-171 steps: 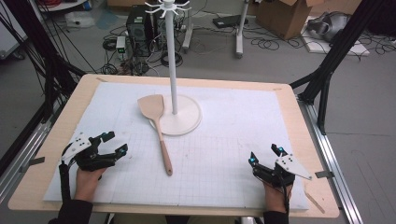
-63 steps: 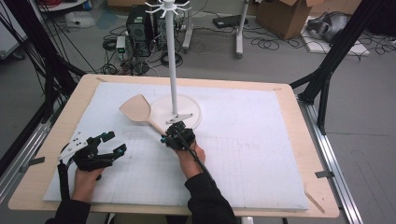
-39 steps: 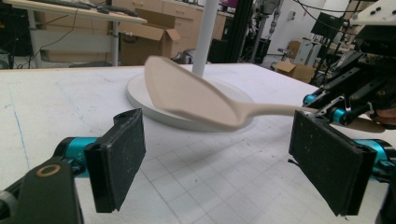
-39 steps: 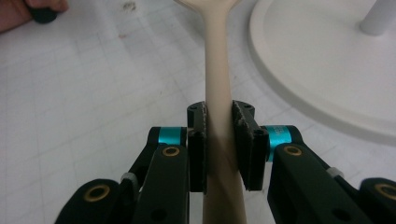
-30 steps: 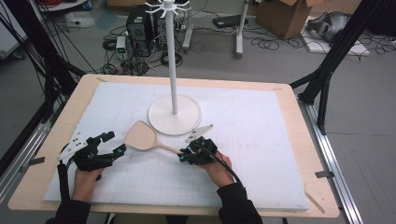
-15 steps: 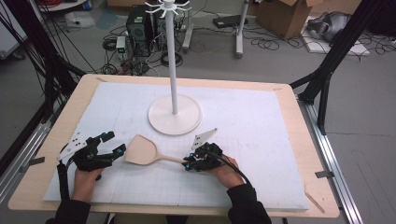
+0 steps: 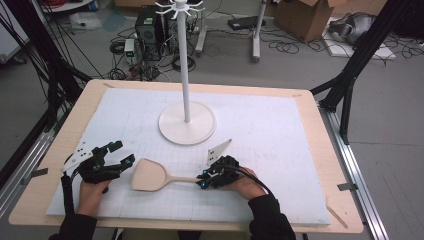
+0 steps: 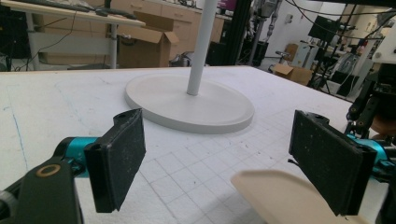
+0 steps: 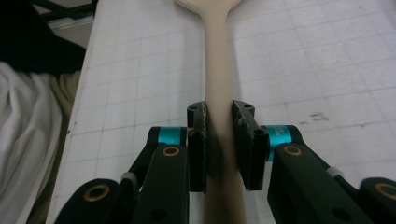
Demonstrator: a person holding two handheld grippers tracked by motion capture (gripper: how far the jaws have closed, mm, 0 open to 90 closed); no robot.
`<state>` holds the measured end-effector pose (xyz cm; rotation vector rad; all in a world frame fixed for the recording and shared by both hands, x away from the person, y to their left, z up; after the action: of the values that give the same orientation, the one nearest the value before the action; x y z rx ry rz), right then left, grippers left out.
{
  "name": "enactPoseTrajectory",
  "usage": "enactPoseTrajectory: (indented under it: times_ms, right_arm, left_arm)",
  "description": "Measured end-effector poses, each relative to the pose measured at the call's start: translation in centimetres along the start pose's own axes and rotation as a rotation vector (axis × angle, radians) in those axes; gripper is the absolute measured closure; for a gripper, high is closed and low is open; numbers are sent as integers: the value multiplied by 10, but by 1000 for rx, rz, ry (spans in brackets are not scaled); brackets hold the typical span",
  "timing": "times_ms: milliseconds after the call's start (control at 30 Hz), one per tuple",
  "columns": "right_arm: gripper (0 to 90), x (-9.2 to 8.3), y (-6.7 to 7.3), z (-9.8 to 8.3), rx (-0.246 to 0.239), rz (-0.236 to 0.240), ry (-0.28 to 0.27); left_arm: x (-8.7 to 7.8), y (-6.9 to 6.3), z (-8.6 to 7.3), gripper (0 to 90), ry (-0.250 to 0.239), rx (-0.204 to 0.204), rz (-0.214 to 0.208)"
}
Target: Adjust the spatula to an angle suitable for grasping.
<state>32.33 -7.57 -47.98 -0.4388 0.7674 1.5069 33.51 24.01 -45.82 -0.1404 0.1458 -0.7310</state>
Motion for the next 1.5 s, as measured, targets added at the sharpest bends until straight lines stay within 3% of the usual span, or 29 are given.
enactPoseTrajectory:
  times_ms: [100,267,300,367,400,433,467,500,567,600,633,667,700,733,767,800,833,900,1000,1067,1133,1267,1500]
  right_arm:
    - [767,2,2,0,-36,7,8]
    - [756,3,2,0,-54,-4,22]
    - [569,0,0,3,-30,-44,-19]
    - [551,-5,-1,5,-16,-66,-50]
    - [448,-19,-2,8,-2,-133,-106]
    - [424,-27,-2,8,13,-166,-138]
    - [424,-27,-2,8,13,-166,-138]
    - [393,-37,-1,7,28,-210,-165]
    - [299,-60,-2,-2,72,-357,-252]
    - [253,-79,-3,-17,127,-452,-309]
    - [235,-90,-5,-28,169,-494,-341]
    - [235,-90,-5,-28,169,-494,-341]
    - [175,-110,-9,-51,251,-582,-384]
    - [174,-120,-11,-63,308,-629,-388]
    - [174,-120,-11,-63,308,-629,-388]
    - [174,-137,-11,-83,386,-699,-401]
    - [174,-137,-11,-83,386,-699,-401]
    - [174,-154,-7,-100,425,-768,-420]
    - [174,-171,4,-116,425,-794,-469]
    - [174,-172,5,-117,426,-801,-477]
    - [174,-174,6,-119,400,-841,-456]
    - [174,-172,4,-119,393,-847,-425]
    - [154,-172,5,-112,388,-851,-422]
  left_arm:
    - [0,0,0,188,-1,0,1]
    - [0,0,0,188,-1,0,1]
    - [0,0,0,188,0,0,0]
    - [0,0,0,188,-1,-2,1]
    - [0,0,0,188,0,0,0]
    - [0,0,0,188,0,0,0]
    - [0,0,0,188,-1,0,1]
    - [0,0,0,188,-2,0,1]
    - [0,0,0,188,-2,1,4]
    - [0,0,0,182,0,3,17]
    - [0,0,0,181,0,3,17]
    - [1,0,0,181,1,8,20]
    - [1,0,0,181,1,6,21]
    - [0,0,0,180,-1,4,25]
    - [1,0,0,180,0,0,29]
    - [1,1,1,160,-1,-6,34]
    - [0,1,1,160,-5,-9,33]
    - [-1,2,3,157,-11,0,48]
    - [-5,2,14,157,-16,12,57]
    - [-6,1,18,157,-15,23,55]
    - [-6,0,21,157,-5,37,49]
    - [-6,-7,25,150,3,29,8]
    - [-6,-17,28,145,40,45,-23]
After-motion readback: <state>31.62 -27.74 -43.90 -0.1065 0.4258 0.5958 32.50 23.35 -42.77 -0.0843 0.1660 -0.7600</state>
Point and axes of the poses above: each handheld gripper's, and its own axes: x roughly forward along the jaws, z roughly out of its top, y roughly to its left, the point moved 6 cm from there along x, roughly forward along the jaws, and after that the axes turned 3 degrees about z, right-handed, at the moved point
